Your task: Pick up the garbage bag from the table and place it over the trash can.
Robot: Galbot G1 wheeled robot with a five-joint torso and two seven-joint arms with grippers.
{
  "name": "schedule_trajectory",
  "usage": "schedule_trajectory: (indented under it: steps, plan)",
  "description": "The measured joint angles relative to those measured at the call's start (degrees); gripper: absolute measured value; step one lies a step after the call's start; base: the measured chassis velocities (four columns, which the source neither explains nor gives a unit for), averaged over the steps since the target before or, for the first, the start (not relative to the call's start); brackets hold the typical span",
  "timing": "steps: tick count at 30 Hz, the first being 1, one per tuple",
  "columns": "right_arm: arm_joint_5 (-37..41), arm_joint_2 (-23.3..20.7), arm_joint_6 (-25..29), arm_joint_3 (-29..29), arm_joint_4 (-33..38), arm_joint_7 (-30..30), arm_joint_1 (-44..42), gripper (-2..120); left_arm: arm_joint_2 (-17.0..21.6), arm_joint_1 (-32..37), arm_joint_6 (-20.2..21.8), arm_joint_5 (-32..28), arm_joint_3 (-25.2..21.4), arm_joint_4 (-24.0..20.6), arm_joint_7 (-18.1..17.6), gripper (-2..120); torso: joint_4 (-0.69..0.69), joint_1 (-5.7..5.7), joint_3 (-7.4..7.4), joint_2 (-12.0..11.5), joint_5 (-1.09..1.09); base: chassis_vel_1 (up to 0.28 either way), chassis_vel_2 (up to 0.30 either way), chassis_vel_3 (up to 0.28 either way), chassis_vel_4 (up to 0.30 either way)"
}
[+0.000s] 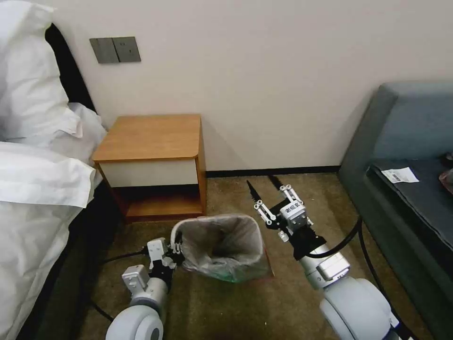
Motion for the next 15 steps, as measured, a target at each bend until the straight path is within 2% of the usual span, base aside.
schedule_trajectory:
  steps: [1,4,6,8,15]
  plan:
    - [0.00,0.00,0.00,0.00,0.00,0.00,0.00,70,0.00,0.00,0.00,0.00,0.00,0.00,0.00,6,0.00,0.00,0.00,0.00,0.00,0.000,0.000,0.000,0.000]
    - [-1.65,0.73,2.08,-0.33,-1.31,-0.34,-0.06,83,0.35,0.11,2.01,-1.12,-0.04,0.83,0.10,6,0.00,0.00,0.00,0.00,0.00,0.000,0.000,0.000,0.000]
    - [-1.65,0.73,2.08,-0.33,-1.31,-0.34,-0.06,83,0.35,0.11,2.01,-1.12,-0.04,0.83,0.10,6,0.00,0.00,0.00,0.00,0.00,0.000,0.000,0.000,0.000]
    - [-2.48,1.11,2.69,-1.15,-1.46,-0.76,-0.31,97,0.05,-0.31,2.67,-1.78,-0.02,1.94,-0.02,6,0.00,0.00,0.00,0.00,0.00,0.000,0.000,0.000,0.000]
    - [-3.56,1.34,3.72,-2.06,-1.71,-1.28,-0.83,100,-0.21,-1.10,3.21,-3.52,-0.01,3.50,-0.63,6,0.00,0.00,0.00,0.00,0.00,0.000,0.000,0.000,0.000]
